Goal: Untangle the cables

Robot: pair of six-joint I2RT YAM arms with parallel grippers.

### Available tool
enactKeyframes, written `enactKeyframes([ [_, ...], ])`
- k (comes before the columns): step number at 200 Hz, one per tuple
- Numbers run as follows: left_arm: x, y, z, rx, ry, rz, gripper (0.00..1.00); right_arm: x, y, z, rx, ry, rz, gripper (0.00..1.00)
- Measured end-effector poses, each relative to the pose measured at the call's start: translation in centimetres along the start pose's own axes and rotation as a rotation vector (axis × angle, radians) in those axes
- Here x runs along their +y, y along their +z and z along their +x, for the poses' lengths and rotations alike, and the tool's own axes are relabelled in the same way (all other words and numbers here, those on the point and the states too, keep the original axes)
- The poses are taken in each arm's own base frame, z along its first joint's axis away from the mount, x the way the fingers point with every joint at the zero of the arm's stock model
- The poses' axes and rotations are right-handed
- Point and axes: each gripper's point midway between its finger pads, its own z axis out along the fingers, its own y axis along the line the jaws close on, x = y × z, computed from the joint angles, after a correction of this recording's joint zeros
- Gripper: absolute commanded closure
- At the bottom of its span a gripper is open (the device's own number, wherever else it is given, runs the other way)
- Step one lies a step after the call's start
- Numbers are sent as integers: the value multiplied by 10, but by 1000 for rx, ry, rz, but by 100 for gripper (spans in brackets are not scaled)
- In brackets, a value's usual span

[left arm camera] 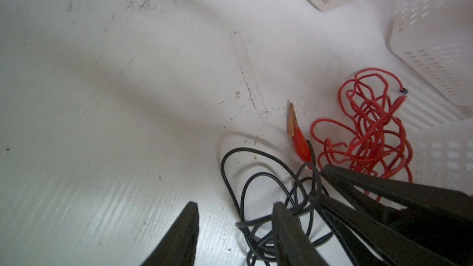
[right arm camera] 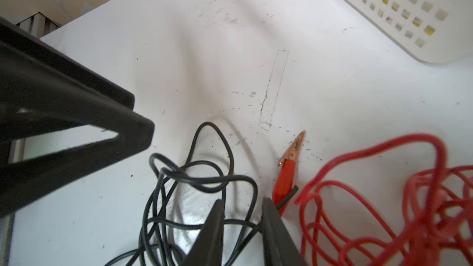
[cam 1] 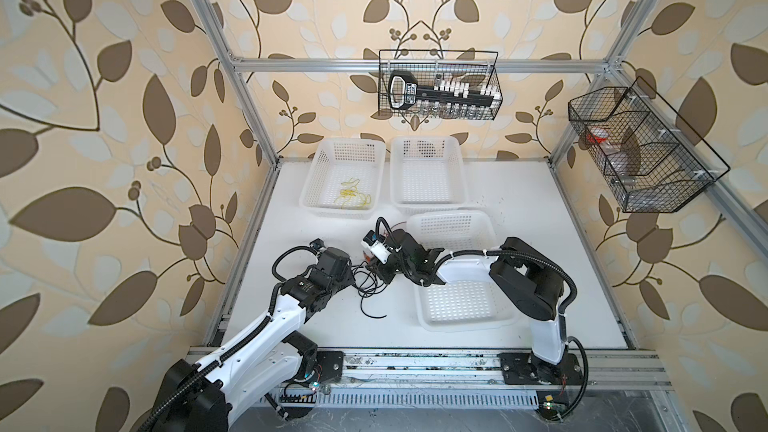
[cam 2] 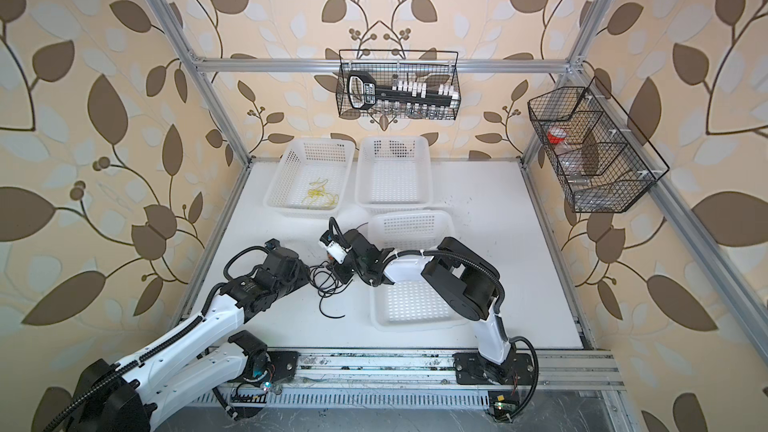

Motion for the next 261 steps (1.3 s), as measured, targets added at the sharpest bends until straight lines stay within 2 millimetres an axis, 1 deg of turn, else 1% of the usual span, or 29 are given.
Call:
enactKeyframes([
  [48, 1, 1, 1, 4, 1, -5, 51, -4, 9, -1, -4, 0, 18, 73],
  [74, 1, 1, 1, 4, 2, -5, 51, -5, 9, -4, -10, -2, 29, 73],
  [130, 1, 1, 1, 4, 2, -5, 51, -5, 14, -21, -50, -10, 37, 70],
  [164, 1, 1, 1, 3, 3, -6, 50, 3, 15, -32, -74, -29, 27, 68],
  [207, 1, 1, -1, -5, 10, -8, 51, 17, 16, -28, -60, -56, 16, 68],
  [247, -3, 0, -6, -29, 16, 7, 55, 10, 16, -25, -51, -30, 64, 68],
  [261, -4, 1, -7, -33, 17, 10, 56, 6, 12, -25, -49, -20, 85, 68],
])
